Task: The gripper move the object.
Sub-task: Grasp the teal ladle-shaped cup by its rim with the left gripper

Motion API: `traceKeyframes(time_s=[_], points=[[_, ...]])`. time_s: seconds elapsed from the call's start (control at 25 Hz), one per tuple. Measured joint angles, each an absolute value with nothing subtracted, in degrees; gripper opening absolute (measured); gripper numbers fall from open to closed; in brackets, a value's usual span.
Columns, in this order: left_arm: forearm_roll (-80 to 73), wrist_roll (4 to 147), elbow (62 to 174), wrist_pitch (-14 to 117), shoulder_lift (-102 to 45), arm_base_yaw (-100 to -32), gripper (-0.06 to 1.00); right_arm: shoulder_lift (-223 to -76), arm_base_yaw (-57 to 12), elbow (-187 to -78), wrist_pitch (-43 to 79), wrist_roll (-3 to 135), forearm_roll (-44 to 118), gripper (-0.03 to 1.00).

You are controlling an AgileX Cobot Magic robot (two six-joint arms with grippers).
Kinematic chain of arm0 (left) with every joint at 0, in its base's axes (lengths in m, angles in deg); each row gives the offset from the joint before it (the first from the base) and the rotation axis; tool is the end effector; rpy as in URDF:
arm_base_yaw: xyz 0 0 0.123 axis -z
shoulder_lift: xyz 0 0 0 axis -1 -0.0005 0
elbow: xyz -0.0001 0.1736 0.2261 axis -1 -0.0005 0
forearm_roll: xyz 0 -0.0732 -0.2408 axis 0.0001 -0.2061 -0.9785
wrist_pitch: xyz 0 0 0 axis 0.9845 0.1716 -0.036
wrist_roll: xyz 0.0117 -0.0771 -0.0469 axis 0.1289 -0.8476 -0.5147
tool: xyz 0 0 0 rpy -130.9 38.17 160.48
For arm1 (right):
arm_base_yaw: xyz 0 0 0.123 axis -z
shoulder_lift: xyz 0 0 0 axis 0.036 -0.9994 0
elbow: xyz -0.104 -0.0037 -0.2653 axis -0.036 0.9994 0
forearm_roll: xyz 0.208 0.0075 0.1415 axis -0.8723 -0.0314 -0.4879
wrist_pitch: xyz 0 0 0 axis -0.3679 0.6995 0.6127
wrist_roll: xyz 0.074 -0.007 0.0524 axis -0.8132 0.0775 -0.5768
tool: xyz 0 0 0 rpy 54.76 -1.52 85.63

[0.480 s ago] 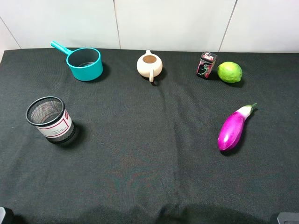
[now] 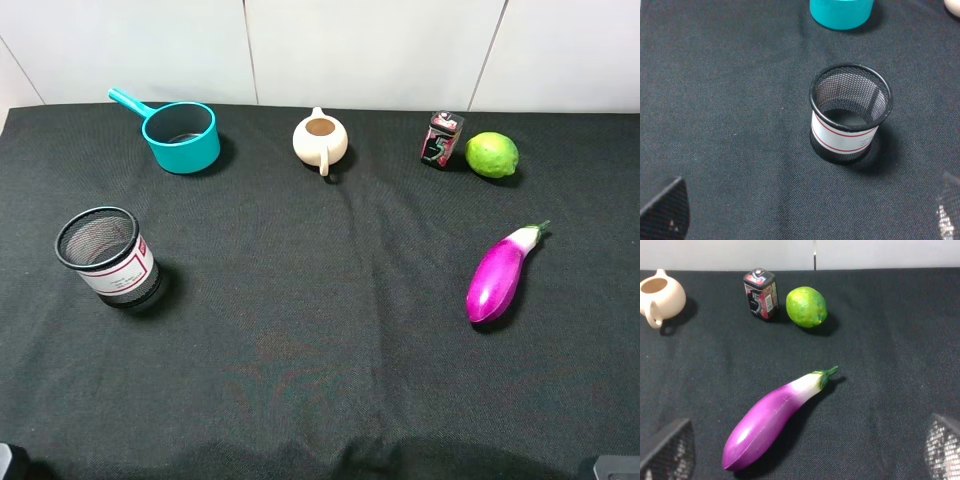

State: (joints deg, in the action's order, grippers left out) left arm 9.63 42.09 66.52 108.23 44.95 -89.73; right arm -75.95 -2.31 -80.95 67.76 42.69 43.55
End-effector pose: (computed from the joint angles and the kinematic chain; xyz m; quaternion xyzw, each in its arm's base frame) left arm -0.0047 -0.0007 0.2744 0.0066 0.8553 -0.0021 0.5181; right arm -0.0052 0.0010 0.2804 -0.0281 0.8420 0.0323 0.5378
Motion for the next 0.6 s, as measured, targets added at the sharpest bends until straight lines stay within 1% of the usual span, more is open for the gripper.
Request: traceKeyframes(time_s=[0.6], points=[[7.7,42.1,66.6,108.6,45.0,-89.7,0.98,-75.9,-2.3,-81.0,67.8,42.7,43.5,0.69]])
